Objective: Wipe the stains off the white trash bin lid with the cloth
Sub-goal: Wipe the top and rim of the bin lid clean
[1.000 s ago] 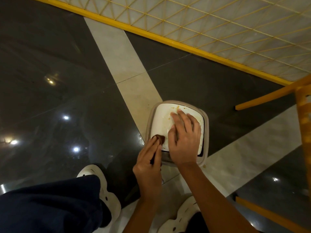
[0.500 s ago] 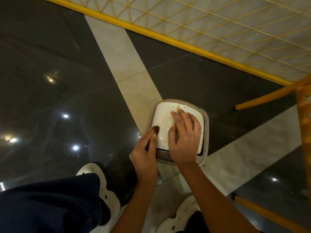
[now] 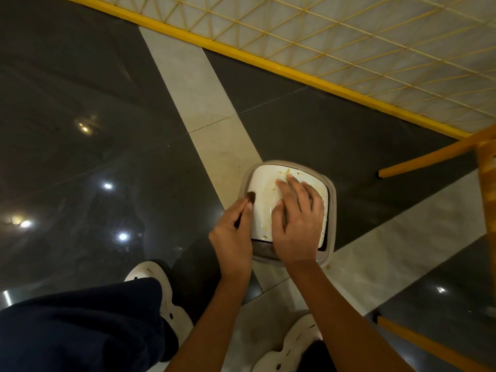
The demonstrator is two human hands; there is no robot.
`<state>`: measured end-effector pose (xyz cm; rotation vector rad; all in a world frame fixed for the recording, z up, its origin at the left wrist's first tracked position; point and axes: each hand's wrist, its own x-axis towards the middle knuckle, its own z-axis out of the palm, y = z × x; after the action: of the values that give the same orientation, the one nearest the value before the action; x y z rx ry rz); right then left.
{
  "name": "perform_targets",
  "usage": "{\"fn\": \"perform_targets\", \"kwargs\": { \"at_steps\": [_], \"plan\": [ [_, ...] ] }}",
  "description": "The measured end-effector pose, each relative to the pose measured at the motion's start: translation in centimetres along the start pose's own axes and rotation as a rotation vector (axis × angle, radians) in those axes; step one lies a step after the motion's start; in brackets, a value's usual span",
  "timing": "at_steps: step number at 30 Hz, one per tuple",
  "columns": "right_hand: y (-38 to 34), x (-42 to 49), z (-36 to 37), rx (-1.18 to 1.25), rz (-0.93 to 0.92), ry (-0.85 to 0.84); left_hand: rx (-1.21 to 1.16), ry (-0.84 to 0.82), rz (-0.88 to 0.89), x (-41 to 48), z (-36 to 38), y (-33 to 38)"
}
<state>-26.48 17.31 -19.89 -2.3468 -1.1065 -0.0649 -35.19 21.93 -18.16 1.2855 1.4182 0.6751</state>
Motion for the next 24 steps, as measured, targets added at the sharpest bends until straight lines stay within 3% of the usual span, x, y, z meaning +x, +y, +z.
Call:
{"fn": "perform_targets", "kwargs": {
  "at_steps": [4, 9, 16, 20, 24],
  "plan": [
    [0.0, -0.1, -0.1, 0.008, 0.003, -0.009, 0.045, -0.015, 0.177, -2.3, -0.4, -0.5],
    [-0.2, 0.1, 0.1, 0.013, 0.002, 0.003, 0.046, -0.008, 0.093, 2.0, 0.7, 1.3],
    [-0.2, 0.0, -0.1, 0.039, 0.007, 0.009, 0.125, -0.071, 0.352, 0.3, 0.4, 0.7],
    [-0.3, 0.3, 0.1, 0.019, 0.014, -0.003, 0.101, -0.040, 0.256, 3.2, 1.6, 2.1],
    [-0.3, 0.4, 0.1, 0.036, 0.026, 0.002, 0.192, -0.101, 0.426, 1.9, 1.1, 1.5]
  ]
}}
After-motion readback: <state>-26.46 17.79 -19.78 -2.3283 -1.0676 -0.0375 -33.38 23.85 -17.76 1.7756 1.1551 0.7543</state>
